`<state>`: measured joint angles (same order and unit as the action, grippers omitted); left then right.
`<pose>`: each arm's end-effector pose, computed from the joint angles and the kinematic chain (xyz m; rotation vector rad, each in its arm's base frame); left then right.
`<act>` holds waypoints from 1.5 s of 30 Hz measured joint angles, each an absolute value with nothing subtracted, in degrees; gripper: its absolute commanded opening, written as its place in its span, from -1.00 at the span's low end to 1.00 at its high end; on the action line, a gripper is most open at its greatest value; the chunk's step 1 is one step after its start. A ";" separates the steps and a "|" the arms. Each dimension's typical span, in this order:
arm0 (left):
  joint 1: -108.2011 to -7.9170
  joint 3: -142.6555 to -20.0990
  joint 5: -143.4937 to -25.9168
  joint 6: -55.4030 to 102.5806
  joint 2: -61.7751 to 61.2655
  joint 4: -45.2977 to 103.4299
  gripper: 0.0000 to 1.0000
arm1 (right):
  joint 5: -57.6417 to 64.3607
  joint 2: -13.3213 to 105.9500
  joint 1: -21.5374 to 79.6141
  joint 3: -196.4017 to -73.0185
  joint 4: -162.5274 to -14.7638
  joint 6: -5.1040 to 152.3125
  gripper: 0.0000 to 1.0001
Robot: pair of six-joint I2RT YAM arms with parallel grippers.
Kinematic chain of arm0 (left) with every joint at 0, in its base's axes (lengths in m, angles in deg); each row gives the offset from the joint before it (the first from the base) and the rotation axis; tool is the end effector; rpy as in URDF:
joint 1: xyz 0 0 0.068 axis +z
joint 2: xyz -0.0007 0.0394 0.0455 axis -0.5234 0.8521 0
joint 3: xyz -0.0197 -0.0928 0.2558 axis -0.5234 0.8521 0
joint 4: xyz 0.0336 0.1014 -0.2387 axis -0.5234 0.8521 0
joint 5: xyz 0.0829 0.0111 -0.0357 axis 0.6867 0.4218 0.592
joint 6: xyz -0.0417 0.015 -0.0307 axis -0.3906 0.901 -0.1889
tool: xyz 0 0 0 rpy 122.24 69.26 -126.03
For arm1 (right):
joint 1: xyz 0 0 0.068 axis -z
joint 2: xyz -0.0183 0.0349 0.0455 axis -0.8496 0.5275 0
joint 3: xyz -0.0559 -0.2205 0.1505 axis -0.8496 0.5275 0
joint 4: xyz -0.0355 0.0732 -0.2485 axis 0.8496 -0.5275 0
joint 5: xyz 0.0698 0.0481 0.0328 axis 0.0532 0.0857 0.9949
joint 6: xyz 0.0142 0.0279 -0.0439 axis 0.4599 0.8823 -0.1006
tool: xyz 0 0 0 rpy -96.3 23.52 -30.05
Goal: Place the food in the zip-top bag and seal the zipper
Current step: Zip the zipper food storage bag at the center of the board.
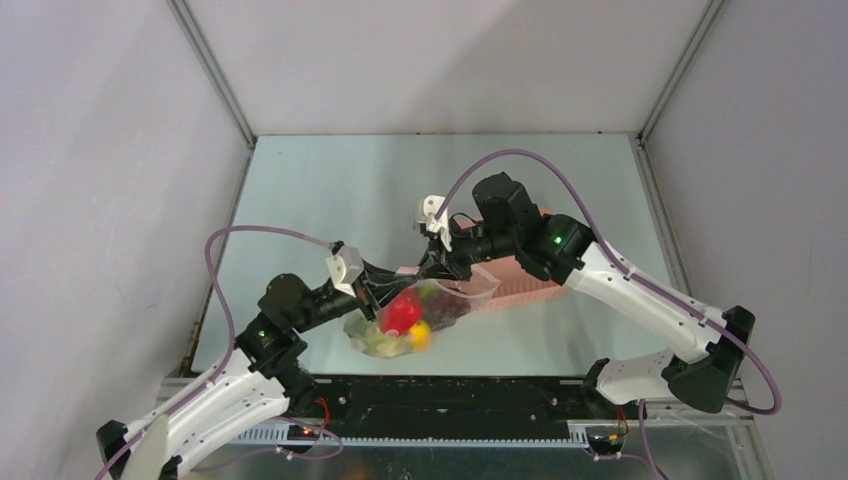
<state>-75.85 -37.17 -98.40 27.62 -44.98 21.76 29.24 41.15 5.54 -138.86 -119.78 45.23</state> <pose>0.0959 -0.1121 0.3090 0.7884 1.3291 -1.0053 0.1591 0.2406 0.3974 -1.5444 1.4213 0.9326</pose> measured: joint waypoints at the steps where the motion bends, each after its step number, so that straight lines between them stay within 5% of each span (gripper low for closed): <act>1: -75.85 -37.17 -98.09 27.60 -44.98 21.67 -0.99 | 29.43 41.15 5.81 -138.80 -119.82 45.25 -0.91; 45: -76.71 -30.55 -67.93 28.29 -55.48 19.64 -1.00 | 23.64 35.89 13.70 -128.37 -121.02 47.50 -0.94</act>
<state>-76.71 -30.55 -67.93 28.29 -55.48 19.64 23.64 35.89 13.70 -128.37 -121.02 47.50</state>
